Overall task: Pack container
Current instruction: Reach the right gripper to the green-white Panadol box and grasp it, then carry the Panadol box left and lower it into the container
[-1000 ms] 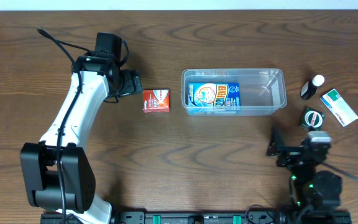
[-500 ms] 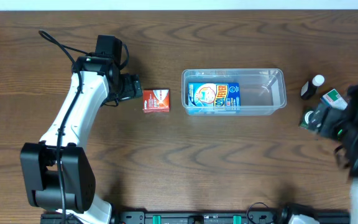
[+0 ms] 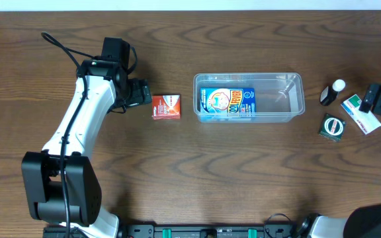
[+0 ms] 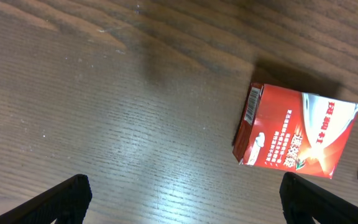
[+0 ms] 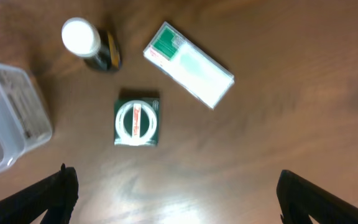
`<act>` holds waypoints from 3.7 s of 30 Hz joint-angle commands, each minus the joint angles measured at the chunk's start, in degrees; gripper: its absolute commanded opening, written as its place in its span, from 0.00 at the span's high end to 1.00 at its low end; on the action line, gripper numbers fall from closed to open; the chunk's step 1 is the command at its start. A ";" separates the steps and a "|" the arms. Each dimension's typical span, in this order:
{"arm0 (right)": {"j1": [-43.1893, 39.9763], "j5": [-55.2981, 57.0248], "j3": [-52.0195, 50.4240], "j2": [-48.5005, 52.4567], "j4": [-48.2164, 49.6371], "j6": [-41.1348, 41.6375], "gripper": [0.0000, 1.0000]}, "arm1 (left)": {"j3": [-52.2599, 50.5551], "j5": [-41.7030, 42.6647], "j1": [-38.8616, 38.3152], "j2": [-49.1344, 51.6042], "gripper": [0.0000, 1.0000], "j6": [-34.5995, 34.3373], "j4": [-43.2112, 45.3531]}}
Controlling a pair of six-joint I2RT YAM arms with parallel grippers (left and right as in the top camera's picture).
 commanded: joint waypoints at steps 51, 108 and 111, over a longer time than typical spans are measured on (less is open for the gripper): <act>-5.31 -5.70 2.08 34.23 20.50 -35.91 0.61 | -0.66 -0.48 0.28 0.22 0.02 0.35 0.20; 56.24 -0.50 24.28 36.94 -3.87 -43.12 0.60 | -0.66 -0.48 0.28 0.22 0.02 1.49 1.03; 56.24 -1.31 24.28 37.55 -2.91 -43.12 0.44 | -0.66 -0.48 0.31 0.22 0.02 1.49 1.03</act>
